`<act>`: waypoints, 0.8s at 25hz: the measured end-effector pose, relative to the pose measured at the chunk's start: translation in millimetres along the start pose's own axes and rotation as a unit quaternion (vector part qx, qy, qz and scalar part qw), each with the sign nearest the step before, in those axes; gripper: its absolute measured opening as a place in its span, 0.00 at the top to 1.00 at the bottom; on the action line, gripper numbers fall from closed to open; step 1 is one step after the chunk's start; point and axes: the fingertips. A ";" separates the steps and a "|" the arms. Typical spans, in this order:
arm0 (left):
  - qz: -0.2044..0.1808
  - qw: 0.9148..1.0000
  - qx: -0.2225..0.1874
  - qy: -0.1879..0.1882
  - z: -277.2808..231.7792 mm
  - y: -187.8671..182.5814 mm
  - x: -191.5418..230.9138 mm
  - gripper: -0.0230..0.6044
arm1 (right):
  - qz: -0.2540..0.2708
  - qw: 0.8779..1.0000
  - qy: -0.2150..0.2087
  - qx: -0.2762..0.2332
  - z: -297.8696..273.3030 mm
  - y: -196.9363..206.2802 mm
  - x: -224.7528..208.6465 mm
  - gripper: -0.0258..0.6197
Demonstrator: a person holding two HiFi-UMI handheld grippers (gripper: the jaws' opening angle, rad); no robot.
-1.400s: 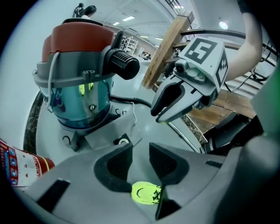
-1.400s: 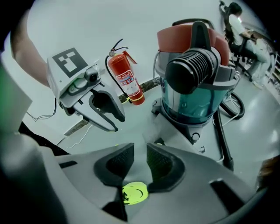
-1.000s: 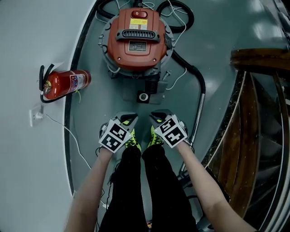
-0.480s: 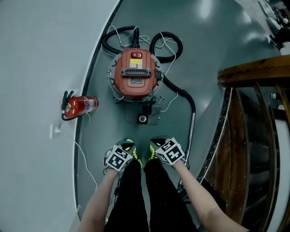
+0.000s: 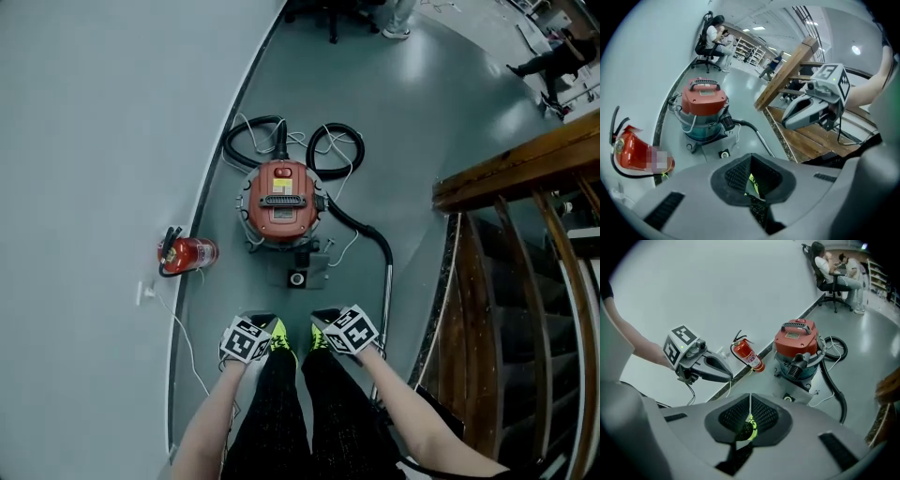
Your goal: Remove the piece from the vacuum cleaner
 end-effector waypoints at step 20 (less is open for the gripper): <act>-0.004 0.998 -0.037 0.040 124.5 -25.0 -82.8 0.95 | 0.004 0.999 -0.014 -0.030 113.2 -13.9 65.7 0.92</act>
Point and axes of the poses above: the fingertips, and each gripper's own axes: z backward along the fingers, x to its left, y out of its underside, and after that the axes turned 15 degrees about x, right-handed
